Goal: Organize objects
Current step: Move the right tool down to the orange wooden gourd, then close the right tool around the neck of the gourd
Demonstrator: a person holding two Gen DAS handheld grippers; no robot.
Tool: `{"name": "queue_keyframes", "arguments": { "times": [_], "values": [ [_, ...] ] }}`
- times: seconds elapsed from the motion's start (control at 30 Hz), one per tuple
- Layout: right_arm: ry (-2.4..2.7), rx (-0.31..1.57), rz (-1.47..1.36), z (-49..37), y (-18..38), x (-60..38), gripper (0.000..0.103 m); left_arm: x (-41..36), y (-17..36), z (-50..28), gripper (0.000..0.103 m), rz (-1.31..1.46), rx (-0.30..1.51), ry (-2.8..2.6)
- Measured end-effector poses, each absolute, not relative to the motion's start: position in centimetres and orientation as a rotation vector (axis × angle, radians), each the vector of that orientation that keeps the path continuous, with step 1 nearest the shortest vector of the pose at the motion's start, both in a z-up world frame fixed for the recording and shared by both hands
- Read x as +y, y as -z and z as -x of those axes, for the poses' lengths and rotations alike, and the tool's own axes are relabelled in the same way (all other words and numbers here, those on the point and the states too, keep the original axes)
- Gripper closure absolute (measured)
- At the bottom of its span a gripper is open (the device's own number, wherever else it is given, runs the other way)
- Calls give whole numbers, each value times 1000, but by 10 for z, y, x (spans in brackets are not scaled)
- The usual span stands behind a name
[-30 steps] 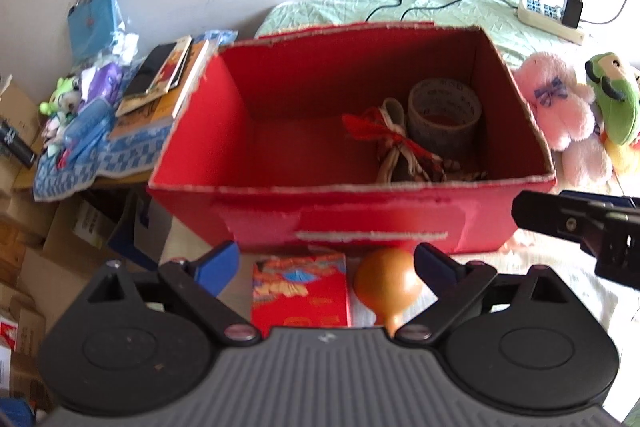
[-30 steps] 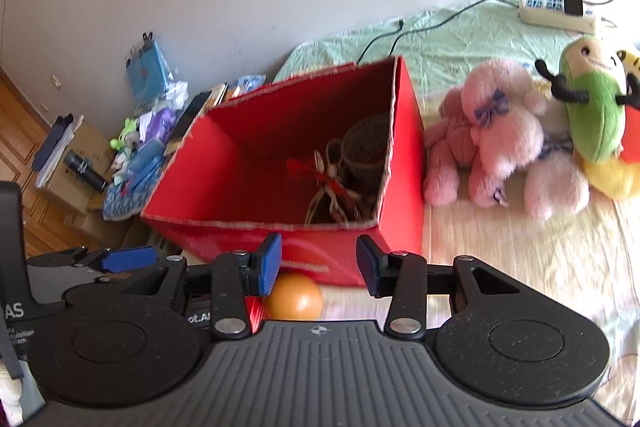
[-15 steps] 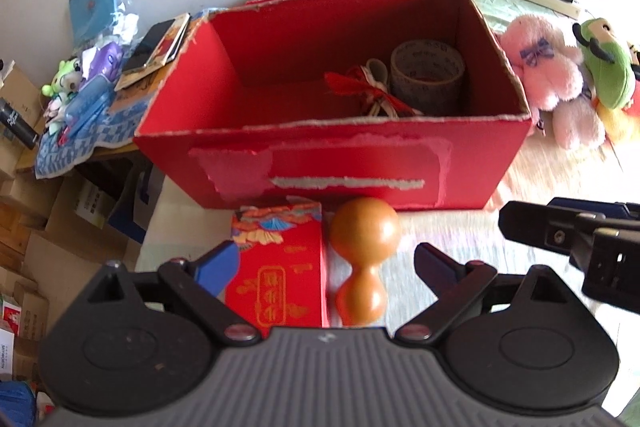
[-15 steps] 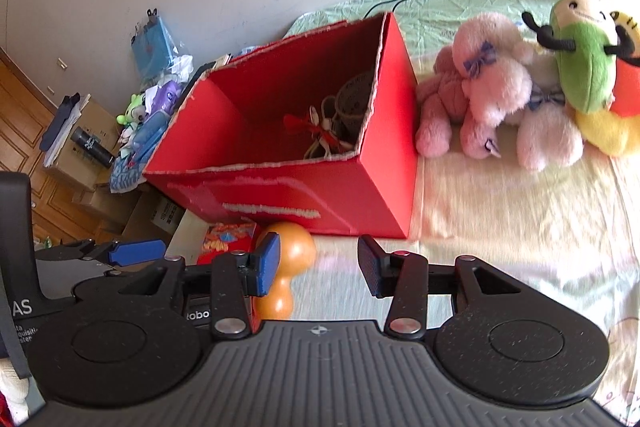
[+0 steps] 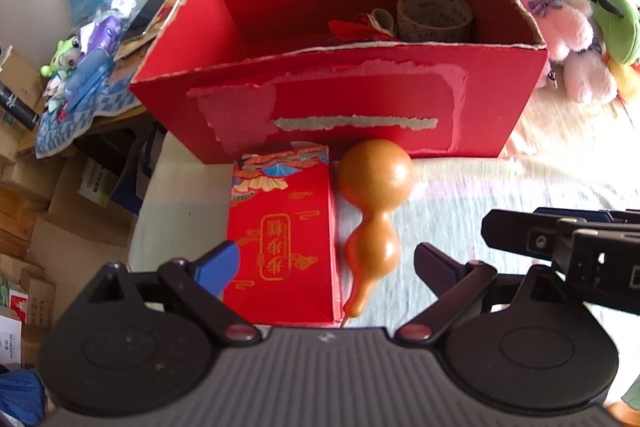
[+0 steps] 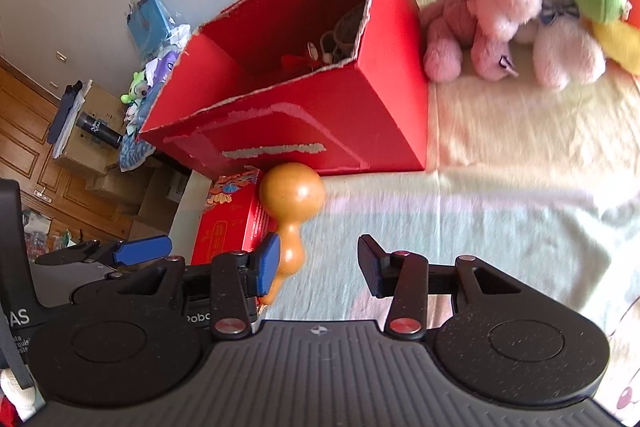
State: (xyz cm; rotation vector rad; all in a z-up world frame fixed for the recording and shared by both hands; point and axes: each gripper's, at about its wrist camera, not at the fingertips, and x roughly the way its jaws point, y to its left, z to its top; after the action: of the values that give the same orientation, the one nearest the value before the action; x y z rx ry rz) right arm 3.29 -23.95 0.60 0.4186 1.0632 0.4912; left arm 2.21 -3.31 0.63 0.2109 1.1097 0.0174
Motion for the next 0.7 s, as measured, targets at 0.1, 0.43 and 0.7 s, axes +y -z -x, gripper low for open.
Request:
{"name": "queue_keyframes", "arguments": {
  "times": [0.1,0.43,0.7],
  "values": [
    [-474,1078,-432,-37,-5,-236,57,-30,-4,-28,8,-211,1119,4],
    [-440,1110,-434,-46,-1,-217,57,-13,2,-41,4,-208,1132,71],
    [-402,1132,-459,-53,4,-206,57,3,9,-50,3,-201,1156,127]
  ]
}}
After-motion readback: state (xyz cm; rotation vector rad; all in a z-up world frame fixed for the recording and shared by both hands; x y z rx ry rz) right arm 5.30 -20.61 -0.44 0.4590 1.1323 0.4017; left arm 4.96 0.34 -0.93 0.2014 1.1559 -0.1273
